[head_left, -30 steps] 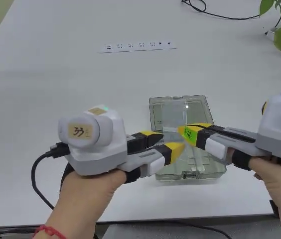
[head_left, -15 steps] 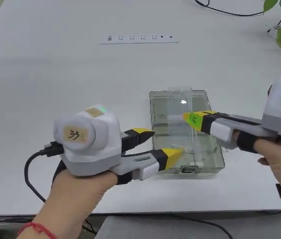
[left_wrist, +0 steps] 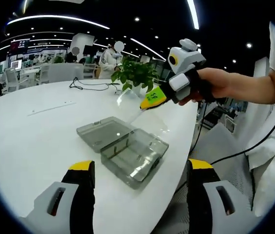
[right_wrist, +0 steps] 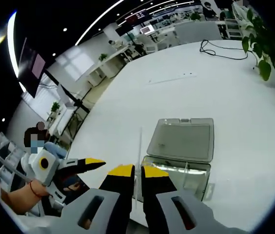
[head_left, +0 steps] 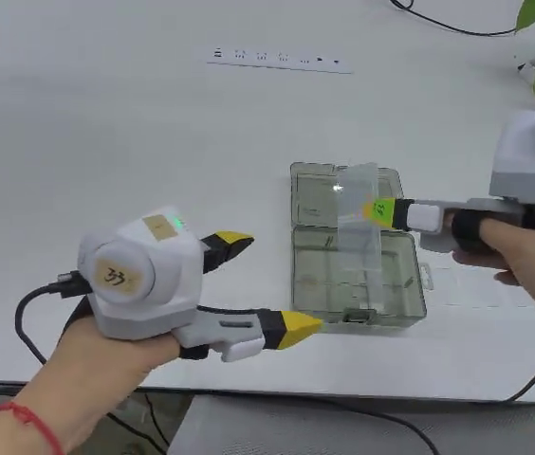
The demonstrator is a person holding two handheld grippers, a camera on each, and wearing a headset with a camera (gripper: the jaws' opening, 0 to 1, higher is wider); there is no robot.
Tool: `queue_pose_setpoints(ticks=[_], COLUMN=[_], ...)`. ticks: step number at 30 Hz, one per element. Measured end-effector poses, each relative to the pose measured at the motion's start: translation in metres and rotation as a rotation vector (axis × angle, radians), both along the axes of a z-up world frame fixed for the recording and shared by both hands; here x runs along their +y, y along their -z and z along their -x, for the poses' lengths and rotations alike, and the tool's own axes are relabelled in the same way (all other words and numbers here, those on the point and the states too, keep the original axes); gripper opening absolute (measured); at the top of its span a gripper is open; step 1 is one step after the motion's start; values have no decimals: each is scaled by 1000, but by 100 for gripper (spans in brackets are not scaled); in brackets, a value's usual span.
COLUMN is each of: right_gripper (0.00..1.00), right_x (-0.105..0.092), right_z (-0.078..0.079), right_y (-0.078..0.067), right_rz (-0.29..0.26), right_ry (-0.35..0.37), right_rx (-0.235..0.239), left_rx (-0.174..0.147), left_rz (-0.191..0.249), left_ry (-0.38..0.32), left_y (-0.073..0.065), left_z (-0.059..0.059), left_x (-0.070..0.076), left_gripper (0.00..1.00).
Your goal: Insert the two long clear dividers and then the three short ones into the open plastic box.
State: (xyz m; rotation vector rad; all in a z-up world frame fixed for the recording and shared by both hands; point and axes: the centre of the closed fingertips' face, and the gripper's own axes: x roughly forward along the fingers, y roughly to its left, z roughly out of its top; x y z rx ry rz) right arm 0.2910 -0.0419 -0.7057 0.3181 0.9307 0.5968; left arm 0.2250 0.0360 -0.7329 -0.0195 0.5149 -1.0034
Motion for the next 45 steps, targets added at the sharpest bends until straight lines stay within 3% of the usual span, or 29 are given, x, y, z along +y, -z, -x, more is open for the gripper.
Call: queue_pose_setpoints(ticks=[3, 8, 16, 20, 37, 45], right_gripper=[6, 6, 6, 6, 6, 6], right_x=[-2, -3, -1, -2, -1, 0], right_z=[5, 7, 11, 14, 19, 23], right_y=[14, 29, 47, 56, 74, 72], right_rz=[56, 83, 131, 154, 200, 213], right_ry=[-4, 20, 23, 32, 83, 72], right_rx=[75, 165, 247, 281, 330, 344], left_rx=[-10, -16, -5, -3, -1, -4], left_rz=[-2, -3, -9, 9, 64, 71], left_ry=[9, 36, 56, 50, 38, 35], left_y=[4, 13, 25, 26, 27, 25], left_z=[0, 3, 5, 5, 2, -1], left_x=[3, 2, 6, 8, 8, 9], left_gripper=[86, 100, 100, 100, 100, 100])
